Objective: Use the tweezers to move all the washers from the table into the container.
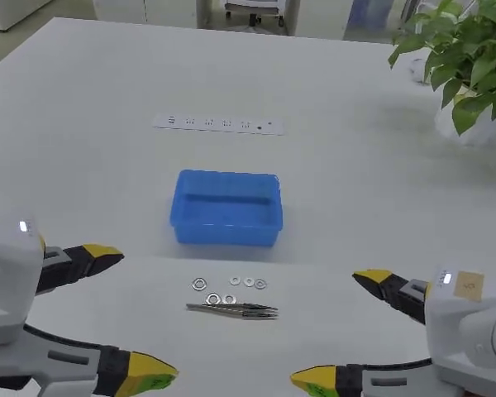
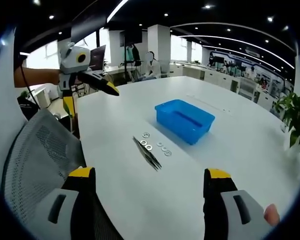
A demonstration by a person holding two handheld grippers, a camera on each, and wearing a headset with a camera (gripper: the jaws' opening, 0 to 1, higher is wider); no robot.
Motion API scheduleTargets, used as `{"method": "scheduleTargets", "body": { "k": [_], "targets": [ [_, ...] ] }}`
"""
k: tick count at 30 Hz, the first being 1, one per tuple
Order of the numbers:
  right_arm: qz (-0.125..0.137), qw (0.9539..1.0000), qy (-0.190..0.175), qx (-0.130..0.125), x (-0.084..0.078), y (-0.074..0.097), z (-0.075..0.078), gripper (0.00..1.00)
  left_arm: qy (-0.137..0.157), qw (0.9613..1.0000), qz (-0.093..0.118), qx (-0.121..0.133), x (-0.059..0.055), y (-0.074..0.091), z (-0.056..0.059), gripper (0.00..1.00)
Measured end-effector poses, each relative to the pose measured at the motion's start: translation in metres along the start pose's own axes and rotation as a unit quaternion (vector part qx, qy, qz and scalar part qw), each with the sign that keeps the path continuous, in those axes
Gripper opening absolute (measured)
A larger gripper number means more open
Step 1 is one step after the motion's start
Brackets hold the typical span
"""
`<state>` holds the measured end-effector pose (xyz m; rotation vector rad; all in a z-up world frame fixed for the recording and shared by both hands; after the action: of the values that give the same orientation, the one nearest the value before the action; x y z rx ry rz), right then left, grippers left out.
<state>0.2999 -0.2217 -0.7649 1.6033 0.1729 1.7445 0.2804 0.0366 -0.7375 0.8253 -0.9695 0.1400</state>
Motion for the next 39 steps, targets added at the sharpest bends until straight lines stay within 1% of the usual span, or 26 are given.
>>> {"method": "scheduleTargets", "body": {
  "k": [2,5,10,17,21,26,31,35,39],
  "targets": [
    [-0.002,1.0,0.003,0.003,0.0,-0.001,-0.001,0.9,0.0,1.0,0.001,0.001,0.0,0.0,0.0,0.96],
    [0.002,1.0,0.003,0.003,0.002,-0.001,0.0,0.9,0.001,1.0,0.001,0.0,0.0,0.0,0.0,0.96],
    [0.002,1.0,0.003,0.002,0.003,-0.001,0.001,0.89,0.001,1.0,-0.004,-0.001,-0.001,0.0,0.001,0.95],
    [-0.004,1.0,0.003,0.007,0.0,-0.001,-0.001,0.89,0.001,1.0,-0.005,0.002,-0.002,0.001,0.0,0.95],
    [-0.004,1.0,0.005,0.008,0.001,-0.001,-0.002,0.89,0.001,1.0,-0.006,0.001,-0.002,0.0,0.002,0.94],
    [-0.005,0.9999,0.006,0.008,0.001,-0.001,-0.001,0.89,0.0,0.9999,-0.01,-0.003,-0.005,-0.001,0.003,0.93],
    [-0.007,0.9999,0.007,0.008,0.0,-0.001,0.0,0.88,0.003,0.9999,-0.012,-0.004,-0.007,-0.002,0.002,0.93],
    [-0.013,0.9998,0.008,0.011,-0.002,-0.002,-0.001,0.87,0.006,0.9998,-0.02,-0.002,-0.011,-0.004,-0.001,0.92],
    [-0.019,0.9997,0.007,0.017,-0.004,-0.006,-0.001,0.86,0.0,0.9995,-0.033,-0.002,-0.016,-0.007,-0.003,0.9]
  ]
}}
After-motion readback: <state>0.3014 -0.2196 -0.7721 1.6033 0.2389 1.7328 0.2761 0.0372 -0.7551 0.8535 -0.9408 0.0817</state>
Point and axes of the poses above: the centre of the closed fingertips' face, and the gripper's own axes: y roughly backward along the fingers, z roughly to its right, x roughly out of its top, the point moved 7 cm from there along y, roughly backward along the fingers, and after that the axes turned 15 degrees about y, right-handed, at the moved point
